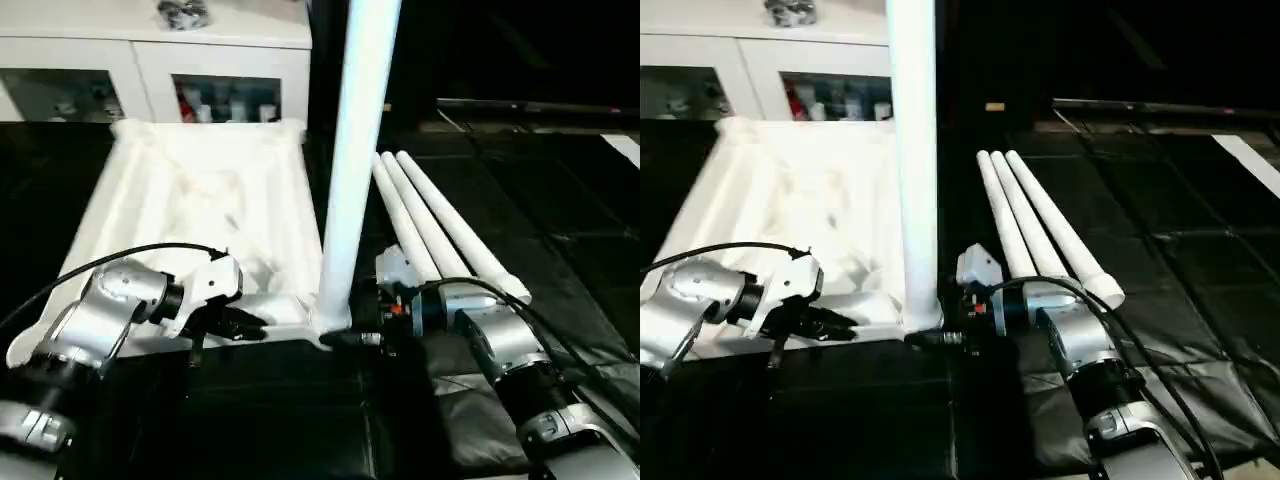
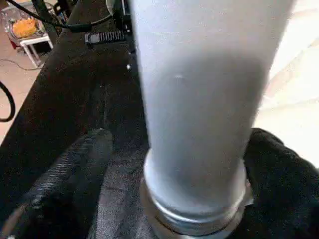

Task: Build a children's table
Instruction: Rotate leg to tighten

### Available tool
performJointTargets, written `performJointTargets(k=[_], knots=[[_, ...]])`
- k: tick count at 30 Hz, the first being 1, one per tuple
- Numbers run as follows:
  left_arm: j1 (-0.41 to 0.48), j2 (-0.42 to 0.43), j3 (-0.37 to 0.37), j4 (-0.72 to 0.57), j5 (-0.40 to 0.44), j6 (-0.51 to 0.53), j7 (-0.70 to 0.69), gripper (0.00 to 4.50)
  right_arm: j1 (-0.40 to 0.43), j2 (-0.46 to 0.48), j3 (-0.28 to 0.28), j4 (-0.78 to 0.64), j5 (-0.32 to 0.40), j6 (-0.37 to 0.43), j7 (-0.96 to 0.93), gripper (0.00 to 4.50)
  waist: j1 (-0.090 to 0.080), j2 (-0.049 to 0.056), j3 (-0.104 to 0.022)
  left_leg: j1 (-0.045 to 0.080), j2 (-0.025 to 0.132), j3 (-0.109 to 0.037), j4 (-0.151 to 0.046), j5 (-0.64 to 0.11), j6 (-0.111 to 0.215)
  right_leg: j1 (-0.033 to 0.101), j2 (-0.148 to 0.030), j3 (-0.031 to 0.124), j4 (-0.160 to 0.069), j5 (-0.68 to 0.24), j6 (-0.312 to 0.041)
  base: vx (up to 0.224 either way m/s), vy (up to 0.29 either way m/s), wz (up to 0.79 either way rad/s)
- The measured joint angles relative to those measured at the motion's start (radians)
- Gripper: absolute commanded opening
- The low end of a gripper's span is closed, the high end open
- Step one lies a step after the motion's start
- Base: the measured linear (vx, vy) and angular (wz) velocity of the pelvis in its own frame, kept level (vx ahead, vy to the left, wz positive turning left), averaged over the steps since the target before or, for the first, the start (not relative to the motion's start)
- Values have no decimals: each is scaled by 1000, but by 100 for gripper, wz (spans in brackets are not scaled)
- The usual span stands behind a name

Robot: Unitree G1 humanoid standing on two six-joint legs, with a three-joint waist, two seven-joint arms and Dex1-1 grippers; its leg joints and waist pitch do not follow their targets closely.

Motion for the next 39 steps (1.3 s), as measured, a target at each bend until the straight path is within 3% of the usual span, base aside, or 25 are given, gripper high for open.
performJointTargets(k=[15, 28, 32, 39], knots=[[-20, -8, -14, 44, -1, -57, -34, 0, -3, 2, 9, 34, -7, 13, 0, 271, 0, 0, 0, 0, 0, 0, 0, 0, 0, 0, 0, 0, 1, 0, 0, 0, 0, 0], [-22, -19, -8, 57, -1, -56, -22, 0, 0, 10, 5, 36, -4, 12, -5, 268, 2, 0, 0, 0, 0, 0, 0, 0, 0, 0, 0, 0, 1, 0, 0, 0, 0, 0], [-16, -72, 22, 48, 12, 20, 107, 0, 14, 46, -43, 52, -10, 16, -137, 268, 1, 1, 0, 3, 0, 0, 1, 0, 0, 2, -1, 0, 3, 1, -1, 0, 0, 0], [107, -229, 119, -203, 35, 364, 434, 0, -5, 196, -172, 120, -21, 42, -547, 267, -52, 2, 0, 4, 0, 0, 1, 1, -1, 2, 0, 1, 3, 3, -1, 0, 0, 0]])
